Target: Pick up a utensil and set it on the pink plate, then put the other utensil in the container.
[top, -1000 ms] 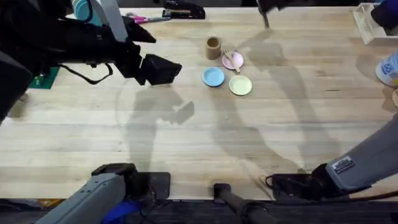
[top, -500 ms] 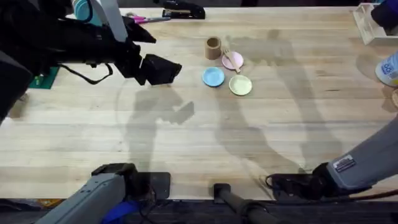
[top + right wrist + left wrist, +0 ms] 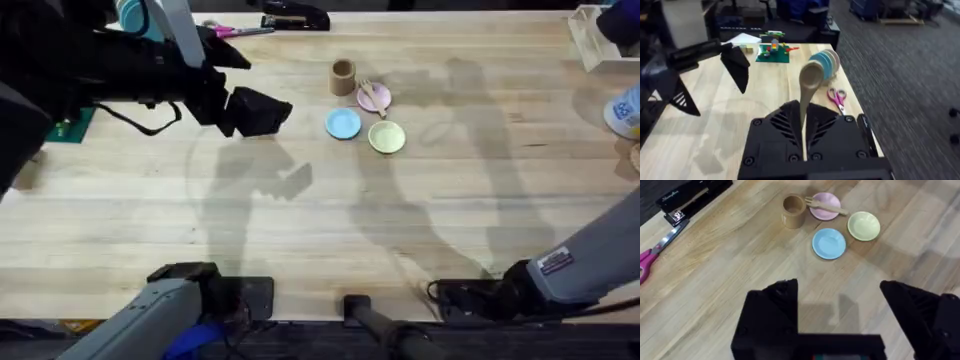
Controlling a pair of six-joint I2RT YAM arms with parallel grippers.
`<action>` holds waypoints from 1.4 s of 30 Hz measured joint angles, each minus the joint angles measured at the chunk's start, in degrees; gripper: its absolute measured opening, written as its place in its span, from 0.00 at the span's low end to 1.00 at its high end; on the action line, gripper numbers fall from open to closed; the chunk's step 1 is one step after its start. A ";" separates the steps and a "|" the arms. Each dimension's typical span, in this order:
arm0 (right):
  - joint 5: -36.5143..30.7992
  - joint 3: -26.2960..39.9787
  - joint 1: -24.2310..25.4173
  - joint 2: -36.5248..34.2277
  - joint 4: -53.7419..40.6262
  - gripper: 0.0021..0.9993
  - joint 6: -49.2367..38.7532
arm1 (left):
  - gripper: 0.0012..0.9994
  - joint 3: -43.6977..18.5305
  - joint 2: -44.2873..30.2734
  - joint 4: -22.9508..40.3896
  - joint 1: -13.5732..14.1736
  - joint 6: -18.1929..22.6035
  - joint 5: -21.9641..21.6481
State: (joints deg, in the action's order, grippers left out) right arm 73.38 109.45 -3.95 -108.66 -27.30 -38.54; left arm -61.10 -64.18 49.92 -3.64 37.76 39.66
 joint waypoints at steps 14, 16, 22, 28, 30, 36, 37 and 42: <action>9.55 0.00 0.00 -8.56 0.57 0.03 -15.49 | 1.00 0.00 0.00 0.01 0.00 0.00 0.00; 10.43 0.00 0.00 -9.67 0.80 0.03 -17.26 | 1.00 0.00 0.00 0.01 0.00 0.00 0.00; 10.17 0.00 -0.17 -14.75 2.01 0.03 -20.65 | 1.00 0.00 0.00 0.01 0.00 0.00 0.00; 9.93 0.00 -0.49 -18.21 3.22 0.03 -21.12 | 1.00 0.00 0.01 0.01 0.00 0.00 0.00; 9.77 0.00 -0.71 -19.17 3.42 0.03 -21.34 | 1.00 0.00 0.00 0.01 0.00 0.00 0.00; 9.66 0.00 -1.60 -22.00 3.53 0.03 -21.89 | 1.00 0.00 0.00 0.01 0.00 0.00 0.00; 9.62 0.00 -1.78 -22.48 3.53 0.03 -21.93 | 1.00 0.00 0.02 0.01 0.00 0.00 0.00; 9.53 0.00 -2.49 -24.95 3.51 0.03 -22.04 | 1.00 0.00 0.00 0.01 0.00 0.00 0.00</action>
State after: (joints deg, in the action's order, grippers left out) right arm 82.91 109.45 -6.43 -133.61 -23.79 -60.57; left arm -61.10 -64.18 49.93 -3.64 37.76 39.66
